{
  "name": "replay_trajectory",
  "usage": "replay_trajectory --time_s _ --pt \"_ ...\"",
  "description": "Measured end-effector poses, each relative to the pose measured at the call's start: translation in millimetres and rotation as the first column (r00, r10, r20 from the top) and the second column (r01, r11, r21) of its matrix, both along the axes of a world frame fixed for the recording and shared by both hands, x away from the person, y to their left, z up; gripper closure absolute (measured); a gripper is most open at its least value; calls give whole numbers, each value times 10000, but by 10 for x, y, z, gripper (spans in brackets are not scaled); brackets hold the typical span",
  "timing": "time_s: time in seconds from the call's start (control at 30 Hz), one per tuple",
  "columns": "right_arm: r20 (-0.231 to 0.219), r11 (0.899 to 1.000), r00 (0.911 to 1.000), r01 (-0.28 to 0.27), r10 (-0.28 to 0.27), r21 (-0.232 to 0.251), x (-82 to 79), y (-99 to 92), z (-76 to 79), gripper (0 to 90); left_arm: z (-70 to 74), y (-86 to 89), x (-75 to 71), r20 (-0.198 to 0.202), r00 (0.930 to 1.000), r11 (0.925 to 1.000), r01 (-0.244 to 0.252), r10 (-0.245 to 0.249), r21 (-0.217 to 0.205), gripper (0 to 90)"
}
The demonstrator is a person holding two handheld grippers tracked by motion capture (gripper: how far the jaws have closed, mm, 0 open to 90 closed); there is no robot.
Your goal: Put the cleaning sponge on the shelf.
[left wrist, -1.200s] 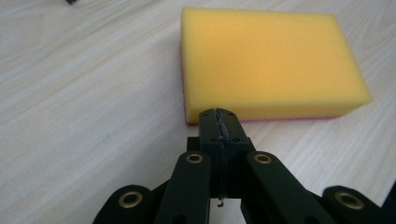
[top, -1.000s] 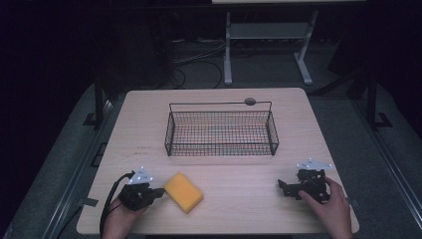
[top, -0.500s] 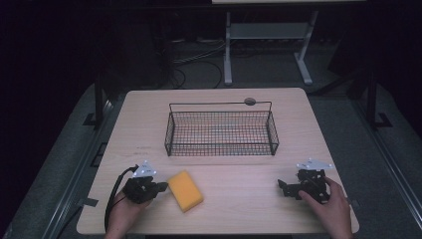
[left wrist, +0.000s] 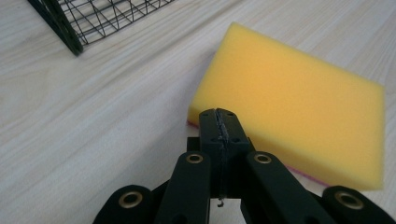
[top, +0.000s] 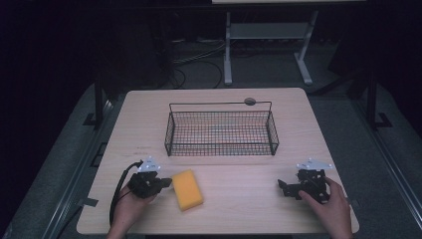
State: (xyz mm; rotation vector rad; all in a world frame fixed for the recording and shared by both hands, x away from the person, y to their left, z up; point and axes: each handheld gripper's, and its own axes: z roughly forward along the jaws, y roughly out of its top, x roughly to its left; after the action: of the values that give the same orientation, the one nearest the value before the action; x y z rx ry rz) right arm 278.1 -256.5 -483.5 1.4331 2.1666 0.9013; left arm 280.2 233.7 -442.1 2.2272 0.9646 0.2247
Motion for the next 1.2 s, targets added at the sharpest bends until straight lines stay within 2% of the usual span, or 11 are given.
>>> replay_trajectory --time_s 0.63,1.2 --pt "-2 10000 10000 2 -2 2 0 1 0 0 6 -189 191 42 9997 9997 222 -222 -89 896" --pt "-4 10000 10000 2 -2 2 0 0 0 0 12 -456 378 69 9980 9980 627 -626 -110 896"
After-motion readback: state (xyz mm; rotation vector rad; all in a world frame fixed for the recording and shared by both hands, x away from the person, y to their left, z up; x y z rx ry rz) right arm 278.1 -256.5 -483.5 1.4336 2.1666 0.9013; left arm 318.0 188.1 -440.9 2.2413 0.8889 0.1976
